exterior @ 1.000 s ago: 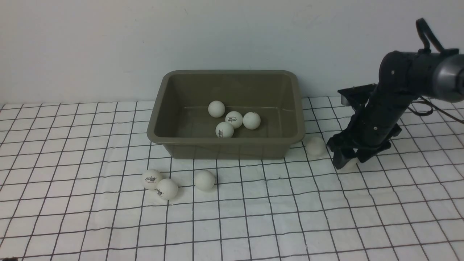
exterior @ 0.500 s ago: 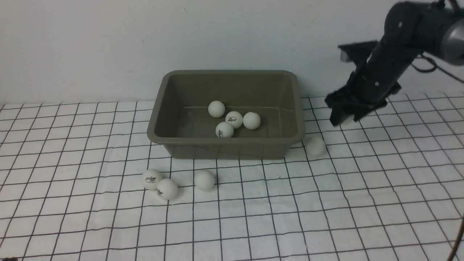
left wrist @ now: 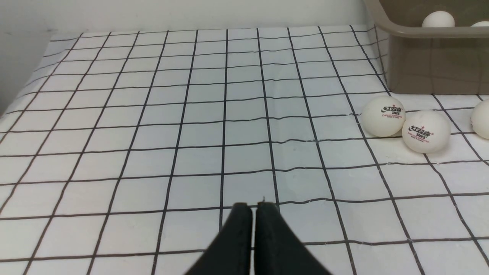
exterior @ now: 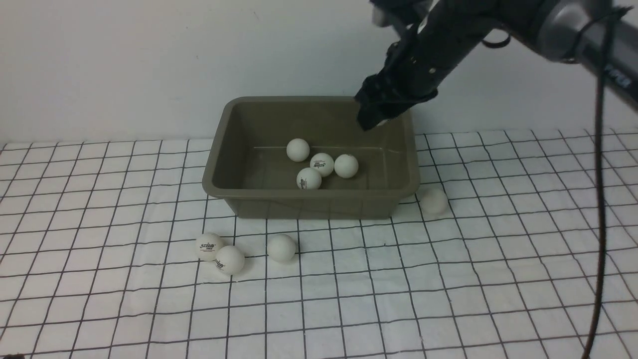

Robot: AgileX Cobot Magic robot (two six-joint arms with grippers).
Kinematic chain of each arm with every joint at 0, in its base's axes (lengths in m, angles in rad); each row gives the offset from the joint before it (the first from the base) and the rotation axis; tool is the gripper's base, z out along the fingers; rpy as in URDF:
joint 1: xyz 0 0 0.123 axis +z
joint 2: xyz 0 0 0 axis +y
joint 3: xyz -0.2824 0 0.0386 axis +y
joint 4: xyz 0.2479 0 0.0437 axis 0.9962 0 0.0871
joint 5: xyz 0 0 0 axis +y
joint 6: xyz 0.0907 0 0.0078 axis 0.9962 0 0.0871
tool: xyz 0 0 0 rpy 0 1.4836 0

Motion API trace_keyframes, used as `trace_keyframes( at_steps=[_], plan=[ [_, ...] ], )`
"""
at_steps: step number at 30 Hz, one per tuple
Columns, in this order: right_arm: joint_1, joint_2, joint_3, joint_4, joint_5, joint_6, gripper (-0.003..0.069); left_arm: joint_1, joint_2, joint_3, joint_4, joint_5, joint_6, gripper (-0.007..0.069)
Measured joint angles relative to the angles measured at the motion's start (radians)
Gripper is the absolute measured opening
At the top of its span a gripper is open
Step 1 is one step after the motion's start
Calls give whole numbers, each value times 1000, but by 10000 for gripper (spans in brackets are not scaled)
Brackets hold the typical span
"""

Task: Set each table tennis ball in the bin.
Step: Use the right arm to put the table tennis ball into the box, then use the right arm to clamp the table tennis ball closest to it

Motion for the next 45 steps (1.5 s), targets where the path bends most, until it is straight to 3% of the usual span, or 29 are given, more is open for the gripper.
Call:
trace_keyframes(
  at_steps=[4,11,15,18,21,26,30,35,45],
  plan=[
    [65,68,0,-64,-23,-27,361,0,0,0,0,0,0,-4],
    [77,165,0,-74,-18,-30,367,0,0,0,0,0,0,-4],
    [77,164,0,-74,-15,-30,415,0,0,0,0,0,0,-4],
    [77,139,0,-85,-14,-30,492,0,0,0,0,0,0,-4],
    [74,66,0,-140,-1,-26,509,0,0,0,0,0,0,-4],
    [15,-54,0,-215,4,9,510,0,0,0,0,0,0,-4],
    [-104,-141,61,-206,4,38,512,0,0,0,0,0,0,-4],
    [-203,-204,249,-133,5,-41,512,0,0,0,0,0,0,-4],
    [-231,-206,426,28,-2,-310,512,0,0,0,0,0,0,-4]
  ],
)
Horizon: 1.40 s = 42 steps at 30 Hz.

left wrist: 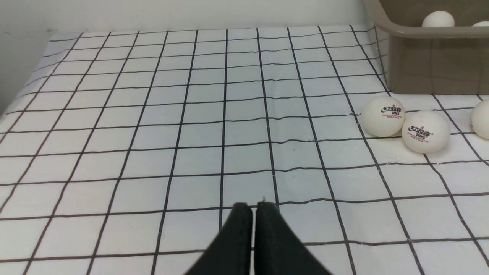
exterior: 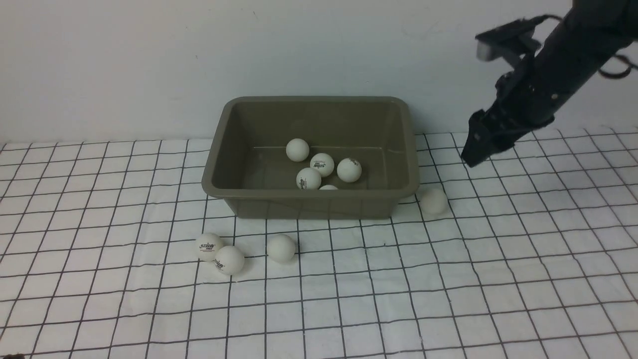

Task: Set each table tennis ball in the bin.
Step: Use the right arm to clamp the table tennis ball closest to it

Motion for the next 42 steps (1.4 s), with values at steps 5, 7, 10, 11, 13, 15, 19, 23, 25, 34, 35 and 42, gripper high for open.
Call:
trace_keyframes(
  at_steps=[5,7,10,11,13,15,19,23,25,34,35,42],
  plan=[
    [0,6,9,58,-16,-113,512,0,0,0,0,0,0,-4],
    [0,25,9,78,-21,-175,512,0,0,0,0,0,0,-4],
    [0,57,9,92,-22,-235,512,0,0,0,0,0,0,-4],
    [0,67,9,95,-22,-246,512,0,0,0,0,0,0,-4],
    [0,97,9,98,-25,-282,512,0,0,0,0,0,0,-4],
    [0,120,9,98,-29,-306,512,0,0,0,0,0,0,-4],
    [0,160,9,113,-42,-349,512,0,0,0,0,0,0,-4],
    [0,188,9,135,-57,-392,512,0,0,0,0,0,0,-4],
    [0,193,9,142,-78,-411,512,0,0,0,0,0,0,-4],
    [4,193,9,149,-142,-433,512,0,0,0,0,0,0,-4],
    [5,193,9,149,-146,-436,512,0,0,0,0,0,0,-4],
    [16,193,9,148,-181,-443,512,0,0,0,0,0,0,-4]
  ],
)
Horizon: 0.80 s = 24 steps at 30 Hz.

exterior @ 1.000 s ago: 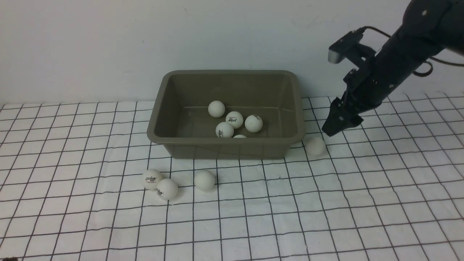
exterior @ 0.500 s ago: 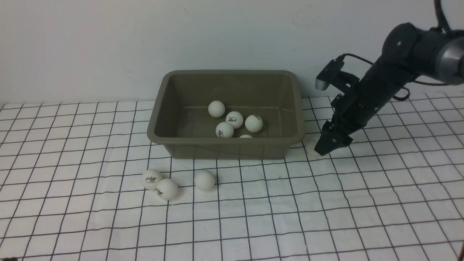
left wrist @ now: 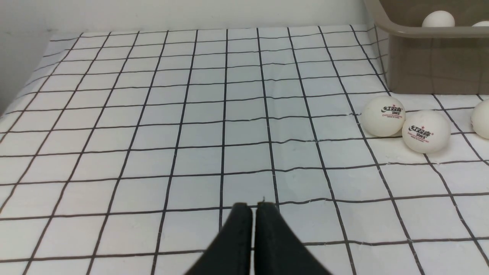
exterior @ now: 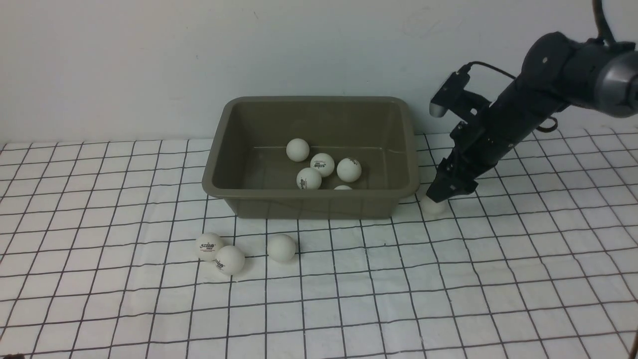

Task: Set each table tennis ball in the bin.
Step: Use the right arm to clamp the table tennis ball closest to it

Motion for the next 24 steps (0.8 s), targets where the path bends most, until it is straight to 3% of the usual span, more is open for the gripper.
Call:
trace_keyframes(
  at_steps=[24],
  plan=[
    [1,92,0,0,-19,32,501,0,0,0,0,0,0,-4]
  ],
)
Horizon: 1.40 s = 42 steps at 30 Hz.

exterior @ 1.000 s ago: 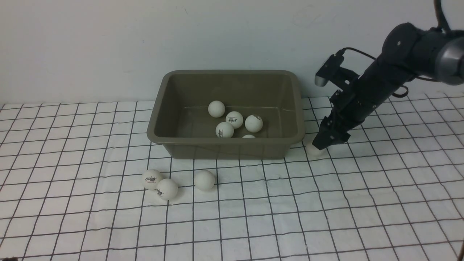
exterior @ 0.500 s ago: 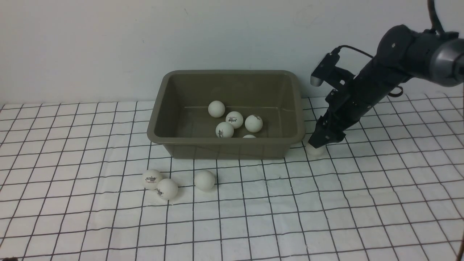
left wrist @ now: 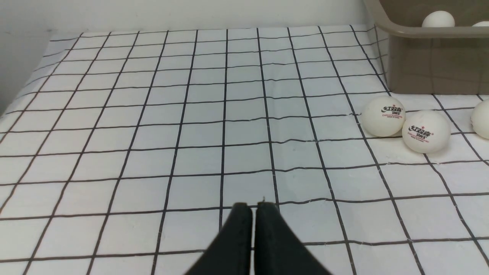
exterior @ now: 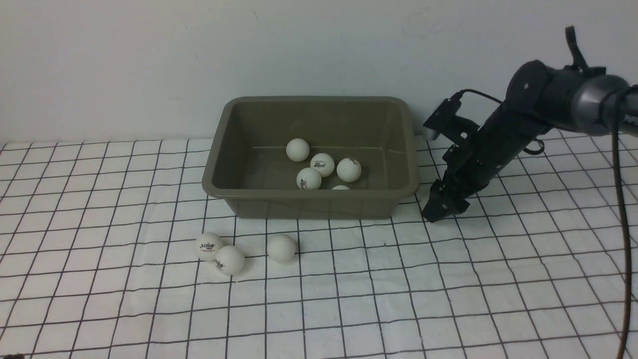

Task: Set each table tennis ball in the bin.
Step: Use the right arm to clamp the table tennis ball closest to it, then use the right arm to put the table tennis ball into the box

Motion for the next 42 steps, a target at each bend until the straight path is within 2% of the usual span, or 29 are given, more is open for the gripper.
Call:
trace_keyframes(
  at_steps=[3,5,9,13,16,20,23,27,31,33,42],
  plan=[
    [0,3,0,0,-20,26,433,0,0,0,0,0,0,-4],
    [0,3,0,0,-24,34,361,0,0,0,0,0,0,-4],
    [0,2,0,-11,-22,39,363,0,0,0,0,0,0,-4],
    [0,-21,-14,-94,6,75,363,0,0,0,0,0,0,-4],
    [0,-56,-103,-163,49,147,364,0,0,0,0,0,0,-4],
    [4,-91,-279,-111,89,230,364,0,0,0,0,0,0,-4],
    [50,-103,-404,-3,113,255,364,0,0,0,0,0,0,-4],
    [153,-99,-431,26,107,259,364,0,0,0,0,0,0,-4],
    [260,-54,-434,-51,80,302,364,0,0,0,0,0,0,-4],
    [282,-26,-434,-103,76,342,364,0,0,0,0,0,0,-4],
    [291,52,-434,-174,73,453,382,0,0,0,0,0,0,-4]
  ],
)
